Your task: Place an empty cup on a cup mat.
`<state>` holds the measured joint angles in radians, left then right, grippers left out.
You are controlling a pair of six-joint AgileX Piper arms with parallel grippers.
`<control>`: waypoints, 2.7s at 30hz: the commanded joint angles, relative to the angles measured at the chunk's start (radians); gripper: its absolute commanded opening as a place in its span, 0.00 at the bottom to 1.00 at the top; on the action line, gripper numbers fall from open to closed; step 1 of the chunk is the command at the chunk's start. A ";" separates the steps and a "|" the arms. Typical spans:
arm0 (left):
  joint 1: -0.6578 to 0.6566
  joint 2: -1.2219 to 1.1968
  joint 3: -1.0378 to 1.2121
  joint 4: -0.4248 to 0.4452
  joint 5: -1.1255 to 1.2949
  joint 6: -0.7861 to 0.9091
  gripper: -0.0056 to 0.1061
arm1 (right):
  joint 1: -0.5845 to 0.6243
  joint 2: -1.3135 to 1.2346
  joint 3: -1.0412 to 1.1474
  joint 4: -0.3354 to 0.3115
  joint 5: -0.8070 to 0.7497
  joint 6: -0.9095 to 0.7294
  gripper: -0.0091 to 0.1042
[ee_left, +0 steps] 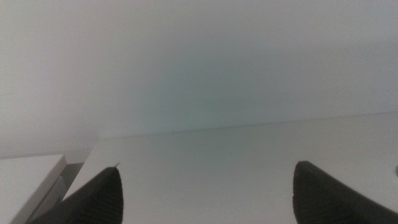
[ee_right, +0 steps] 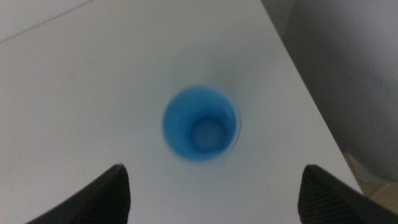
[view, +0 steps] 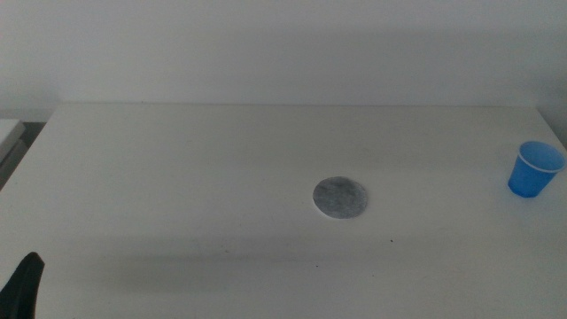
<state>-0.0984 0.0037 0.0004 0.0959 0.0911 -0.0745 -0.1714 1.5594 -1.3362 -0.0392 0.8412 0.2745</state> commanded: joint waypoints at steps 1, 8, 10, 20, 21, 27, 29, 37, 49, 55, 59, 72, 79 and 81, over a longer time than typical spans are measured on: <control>-0.002 -0.004 0.000 0.000 -0.006 -0.003 0.89 | -0.032 0.093 -0.086 0.024 0.032 -0.034 0.90; -0.002 -0.004 0.000 0.000 -0.006 -0.003 0.89 | -0.047 0.317 -0.223 0.026 0.076 -0.048 0.90; -0.002 -0.004 0.000 0.000 -0.006 -0.003 0.89 | -0.047 0.359 -0.238 0.028 0.076 -0.048 0.90; -0.002 -0.004 0.000 0.000 -0.006 -0.003 0.89 | -0.048 0.503 -0.262 0.039 0.072 -0.044 0.74; -0.002 -0.004 0.000 0.000 -0.006 -0.003 0.89 | -0.048 0.512 -0.262 0.039 0.069 -0.052 0.68; -0.002 -0.004 0.000 0.000 -0.006 -0.003 0.89 | -0.048 0.515 -0.272 0.039 0.053 -0.067 0.08; -0.002 -0.004 0.000 0.000 -0.006 -0.003 0.89 | -0.032 0.500 -0.298 0.039 0.096 -0.067 0.09; -0.002 -0.004 0.000 0.000 -0.006 -0.003 0.89 | 0.190 0.413 -0.384 0.039 0.188 -0.092 0.09; -0.002 -0.004 0.000 0.000 -0.006 -0.003 0.89 | 0.594 0.413 -0.391 0.039 0.168 -0.063 0.09; -0.002 -0.004 0.000 0.000 -0.006 -0.003 0.89 | 0.678 0.424 -0.389 0.000 0.107 -0.006 0.09; -0.002 -0.004 0.000 0.000 -0.006 -0.003 0.89 | 0.676 0.462 -0.389 -0.021 0.096 0.020 0.09; -0.002 -0.004 0.000 0.000 -0.006 -0.003 0.89 | 0.650 0.550 -0.389 -0.032 0.104 0.041 0.10; -0.002 -0.004 0.000 0.000 -0.006 -0.003 0.89 | 0.650 0.545 -0.391 -0.036 0.120 0.039 0.49; -0.002 -0.004 0.000 0.000 -0.006 -0.003 0.89 | 0.650 0.528 -0.391 -0.036 0.129 0.030 0.61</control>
<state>-0.0984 0.0037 0.0004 0.0959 0.0911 -0.0745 0.4867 2.1117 -1.7222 -0.0644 0.9577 0.3109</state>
